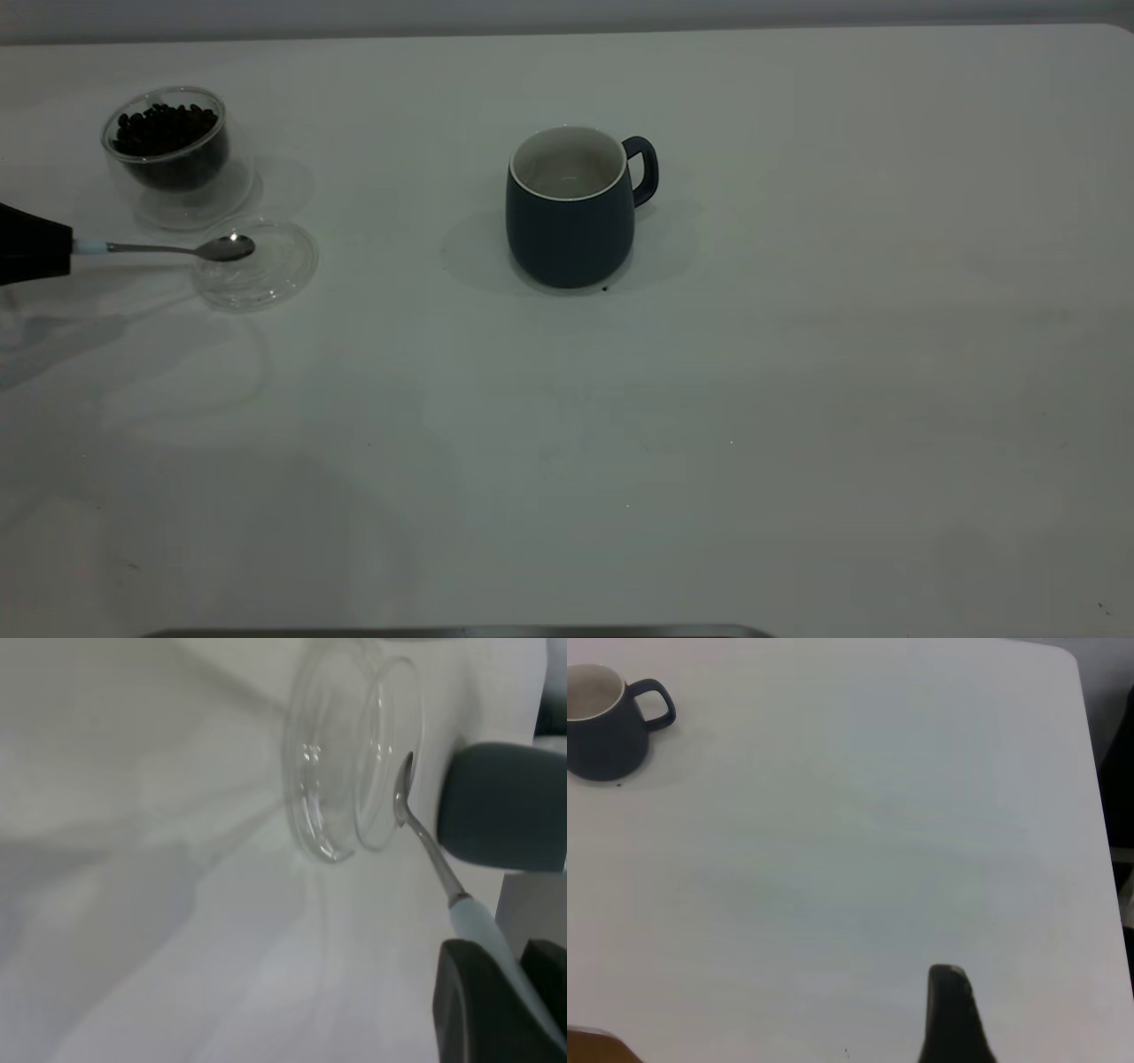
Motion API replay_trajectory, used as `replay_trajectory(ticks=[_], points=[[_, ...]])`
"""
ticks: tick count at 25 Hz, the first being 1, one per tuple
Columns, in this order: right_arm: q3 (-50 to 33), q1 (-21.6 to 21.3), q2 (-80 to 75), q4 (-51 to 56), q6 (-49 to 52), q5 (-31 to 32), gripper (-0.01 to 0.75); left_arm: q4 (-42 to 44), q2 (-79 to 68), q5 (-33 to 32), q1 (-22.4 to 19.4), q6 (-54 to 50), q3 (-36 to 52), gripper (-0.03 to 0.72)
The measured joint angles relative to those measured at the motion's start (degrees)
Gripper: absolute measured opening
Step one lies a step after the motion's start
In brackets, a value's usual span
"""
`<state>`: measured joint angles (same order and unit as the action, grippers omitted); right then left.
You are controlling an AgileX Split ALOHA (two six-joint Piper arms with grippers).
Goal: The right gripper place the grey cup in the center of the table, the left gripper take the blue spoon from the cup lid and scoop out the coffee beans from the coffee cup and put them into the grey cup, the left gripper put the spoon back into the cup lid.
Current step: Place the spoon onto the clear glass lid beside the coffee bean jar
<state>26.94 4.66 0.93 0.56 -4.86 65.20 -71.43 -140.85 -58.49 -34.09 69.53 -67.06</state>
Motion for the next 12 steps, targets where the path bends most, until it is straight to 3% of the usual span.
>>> replay_trajectory(ticks=[12], points=[[0.0, 0.0, 0.0, 0.0, 0.0, 0.0, 0.462, -5.9, -2.9, 0.7, 0.6, 2.2, 0.0, 0.127]])
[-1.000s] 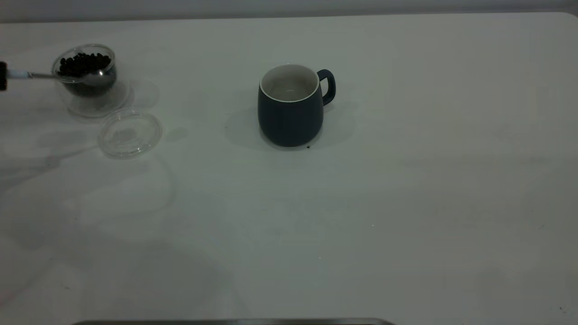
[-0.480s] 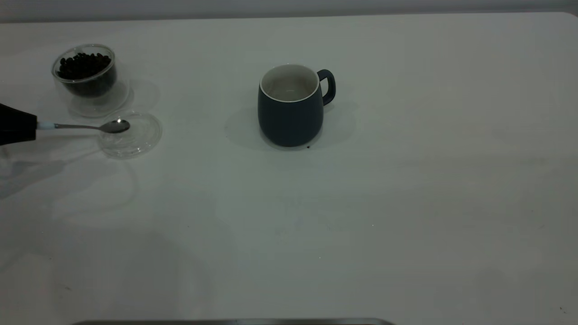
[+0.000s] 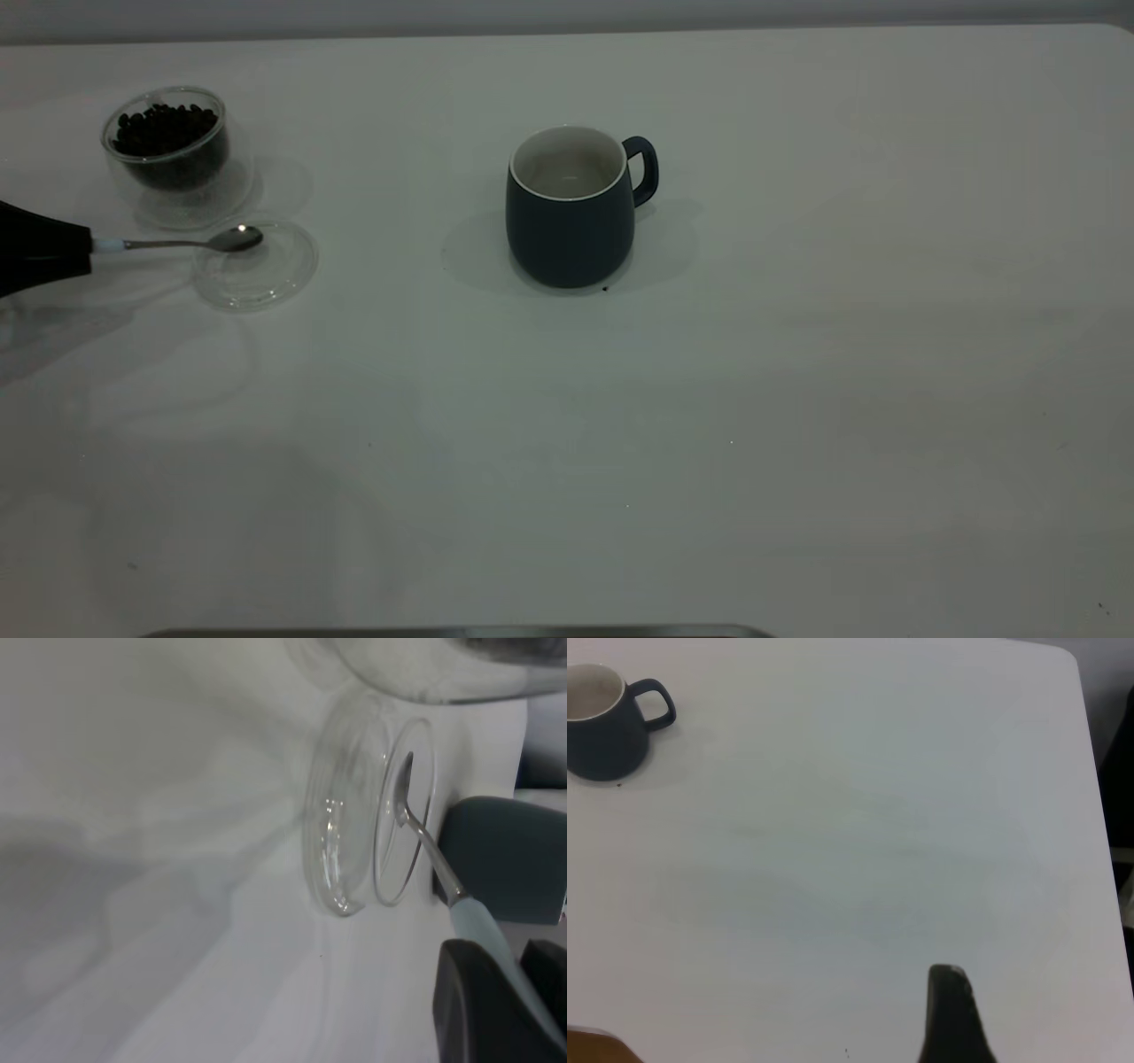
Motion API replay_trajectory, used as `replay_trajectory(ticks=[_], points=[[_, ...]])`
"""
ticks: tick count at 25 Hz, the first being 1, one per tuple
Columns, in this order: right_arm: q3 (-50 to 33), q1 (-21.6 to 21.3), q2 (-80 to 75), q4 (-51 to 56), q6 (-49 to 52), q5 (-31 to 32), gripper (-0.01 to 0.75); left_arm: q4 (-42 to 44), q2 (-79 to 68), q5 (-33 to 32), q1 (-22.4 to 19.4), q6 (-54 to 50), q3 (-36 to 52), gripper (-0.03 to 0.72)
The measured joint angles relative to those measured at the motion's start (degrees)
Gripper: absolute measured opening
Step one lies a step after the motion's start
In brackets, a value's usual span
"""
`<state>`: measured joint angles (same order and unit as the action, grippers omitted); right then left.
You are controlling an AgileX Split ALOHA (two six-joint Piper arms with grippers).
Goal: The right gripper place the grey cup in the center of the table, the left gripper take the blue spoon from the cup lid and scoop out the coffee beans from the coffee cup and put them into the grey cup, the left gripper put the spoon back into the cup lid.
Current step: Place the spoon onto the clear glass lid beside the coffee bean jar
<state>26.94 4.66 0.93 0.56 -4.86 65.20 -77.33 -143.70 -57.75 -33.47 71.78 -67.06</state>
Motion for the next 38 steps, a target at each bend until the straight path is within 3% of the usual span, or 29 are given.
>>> replay_trajectory(ticks=[16, 21, 24, 33, 38], points=[[0.0, 0.0, 0.0, 0.0, 0.0, 0.0, 0.462, -2.1, -0.4, 4.3, 6.8, 1.6, 0.0, 0.127], [0.0, 0.0, 0.0, 0.0, 0.0, 0.0, 0.462, -2.2, -0.4, 5.3, 7.2, 1.8, 0.0, 0.143], [0.0, 0.0, 0.0, 0.0, 0.0, 0.0, 0.462, -2.2, -0.4, 7.3, 7.2, 1.8, 0.0, 0.205], [0.0, 0.0, 0.0, 0.0, 0.0, 0.0, 0.462, -1.5, -0.4, 11.6, 7.2, 1.8, -0.3, 0.599], [0.0, 0.0, 0.0, 0.0, 0.0, 0.0, 0.462, 3.4, 0.2, 12.2, 7.2, 1.2, -3.6, 0.648]])
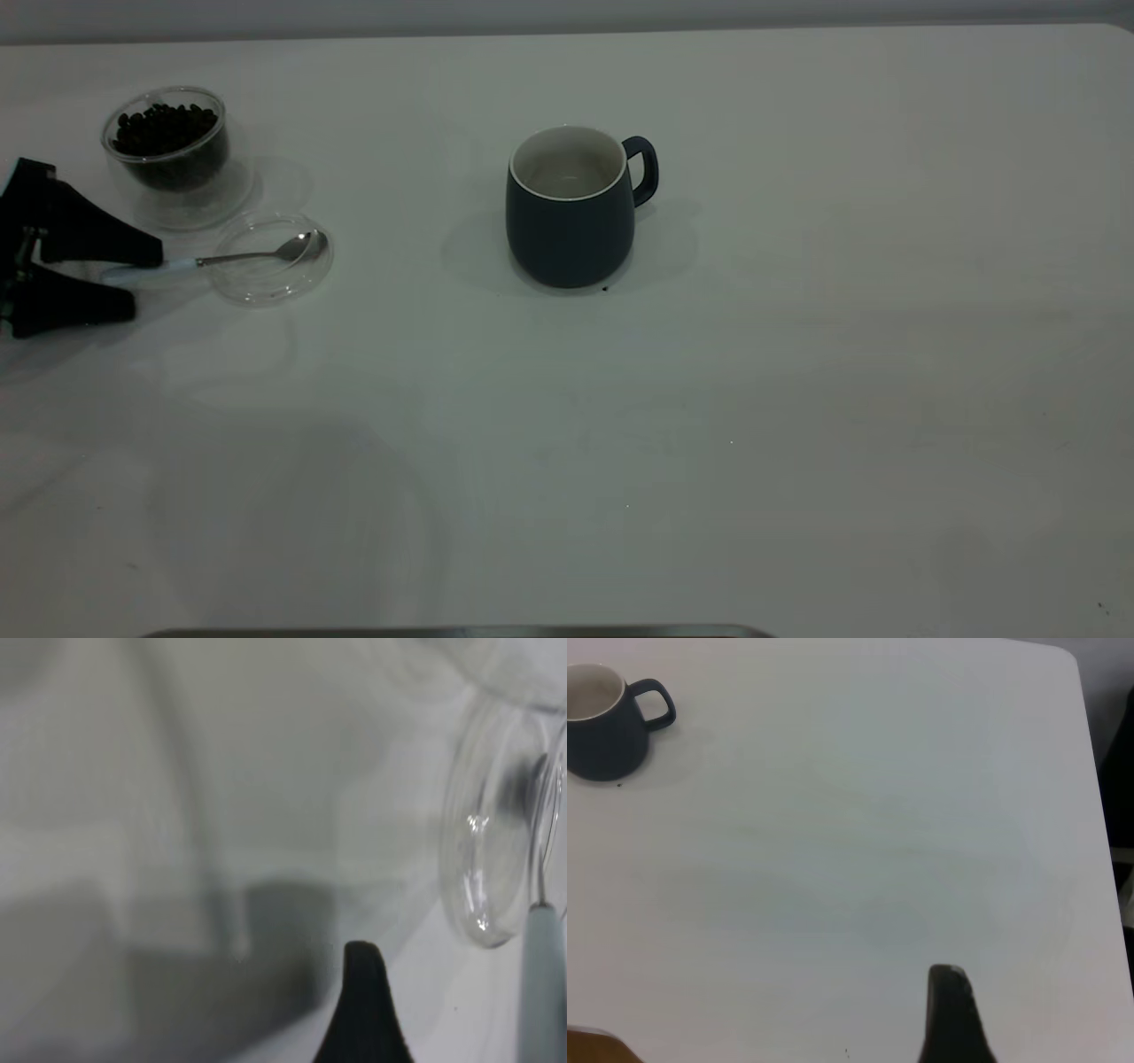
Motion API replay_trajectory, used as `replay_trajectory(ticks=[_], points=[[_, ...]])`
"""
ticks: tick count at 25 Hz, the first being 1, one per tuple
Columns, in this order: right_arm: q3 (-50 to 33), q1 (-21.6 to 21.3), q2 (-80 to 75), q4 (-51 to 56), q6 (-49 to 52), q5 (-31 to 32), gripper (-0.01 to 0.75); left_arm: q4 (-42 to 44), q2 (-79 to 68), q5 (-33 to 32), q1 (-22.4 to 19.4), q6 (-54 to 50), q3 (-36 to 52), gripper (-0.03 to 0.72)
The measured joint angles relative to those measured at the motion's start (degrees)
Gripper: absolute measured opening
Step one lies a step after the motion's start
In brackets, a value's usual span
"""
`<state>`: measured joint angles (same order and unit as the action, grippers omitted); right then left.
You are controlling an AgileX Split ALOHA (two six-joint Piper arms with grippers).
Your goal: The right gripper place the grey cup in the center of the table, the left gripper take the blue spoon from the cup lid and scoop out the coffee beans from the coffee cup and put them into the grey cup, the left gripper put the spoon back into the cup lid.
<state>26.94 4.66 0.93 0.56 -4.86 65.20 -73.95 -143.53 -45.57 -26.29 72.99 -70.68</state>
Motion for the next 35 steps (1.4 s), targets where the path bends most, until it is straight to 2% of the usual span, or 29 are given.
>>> replay_trajectory(ticks=[5, 10, 13, 17, 21, 26, 35], points=[[0.0, 0.0, 0.0, 0.0, 0.0, 0.0, 0.462, 7.6, 6.1, -0.9, 0.0, -6.7, -4.2, 0.648], [0.0, 0.0, 0.0, 0.0, 0.0, 0.0, 0.462, 21.7, 16.5, -3.4, 0.0, -18.1, -7.6, 0.639], [0.0, 0.0, 0.0, 0.0, 0.0, 0.0, 0.462, 29.8, 23.3, -7.6, 0.0, -26.5, -9.5, 0.63], [0.0, 0.0, 0.0, 0.0, 0.0, 0.0, 0.462, 35.9, 30.8, -14.3, 0.5, -32.3, -9.8, 0.62], [0.0, 0.0, 0.0, 0.0, 0.0, 0.0, 0.462, 41.9, 38.1, -16.7, 2.1, -37.8, -9.8, 0.611], [0.0, 0.0, 0.0, 0.0, 0.0, 0.0, 0.462, 48.7, 46.1, -21.2, 7.1, -43.6, -9.8, 0.598], [0.0, 0.0, 0.0, 0.0, 0.0, 0.0, 0.462, 57.9, 52.5, -21.2, 19.9, -52.6, -9.6, 0.593]])
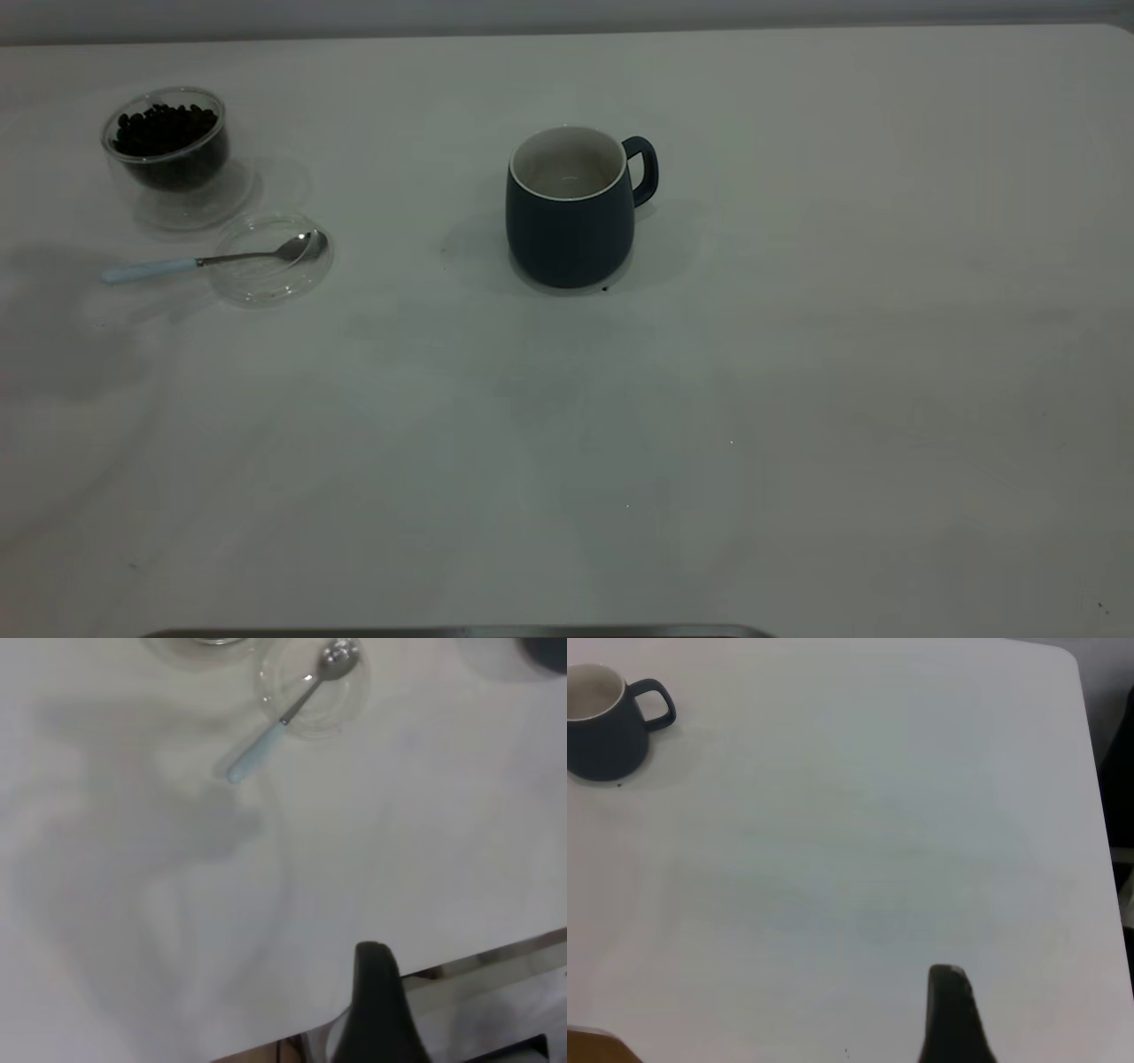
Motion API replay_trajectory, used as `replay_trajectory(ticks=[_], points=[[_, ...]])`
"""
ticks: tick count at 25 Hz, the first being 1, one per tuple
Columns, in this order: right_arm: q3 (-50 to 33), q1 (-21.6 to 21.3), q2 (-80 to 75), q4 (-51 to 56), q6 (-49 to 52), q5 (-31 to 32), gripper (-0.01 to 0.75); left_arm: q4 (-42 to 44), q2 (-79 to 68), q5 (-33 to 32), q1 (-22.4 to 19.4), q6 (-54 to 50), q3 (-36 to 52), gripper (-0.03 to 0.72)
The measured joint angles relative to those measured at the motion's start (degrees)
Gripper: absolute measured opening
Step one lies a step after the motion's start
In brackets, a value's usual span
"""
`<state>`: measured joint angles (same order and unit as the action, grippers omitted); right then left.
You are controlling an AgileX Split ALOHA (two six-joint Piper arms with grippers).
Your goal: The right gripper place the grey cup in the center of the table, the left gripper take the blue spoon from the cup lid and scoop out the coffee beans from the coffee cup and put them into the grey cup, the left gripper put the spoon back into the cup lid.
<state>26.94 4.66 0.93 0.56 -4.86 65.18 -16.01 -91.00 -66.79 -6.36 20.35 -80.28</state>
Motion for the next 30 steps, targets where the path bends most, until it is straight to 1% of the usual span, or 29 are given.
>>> replay_trajectory(ticks=[4, 7, 13, 16, 23, 30], points=[[0.0, 0.0, 0.0, 0.0, 0.0, 0.0, 0.462, 3.2, 2.0, 0.0, 4.9, -3.2, 2.7, 0.593], [0.0, 0.0, 0.0, 0.0, 0.0, 0.0, 0.462, 4.5, 4.9, 0.0, 8.2, -4.9, 6.8, 0.593], [0.0, 0.0, 0.0, 0.0, 0.0, 0.0, 0.462, 5.6, 14.7, 0.0, 13.5, -6.3, 15.3, 0.593], [0.0, 0.0, 0.0, 0.0, 0.0, 0.0, 0.462, 5.7, 21.0, 0.0, 14.2, -6.6, 19.0, 0.593], [0.0, 0.0, 0.0, 0.0, 0.0, 0.0, 0.462, 6.0, 35.6, 0.0, 14.2, -6.7, 27.6, 0.593], [0.0, 0.0, 0.0, 0.0, 0.0, 0.0, 0.462, 6.5, 49.1, 0.0, 14.2, -7.7, 30.1, 0.592]])
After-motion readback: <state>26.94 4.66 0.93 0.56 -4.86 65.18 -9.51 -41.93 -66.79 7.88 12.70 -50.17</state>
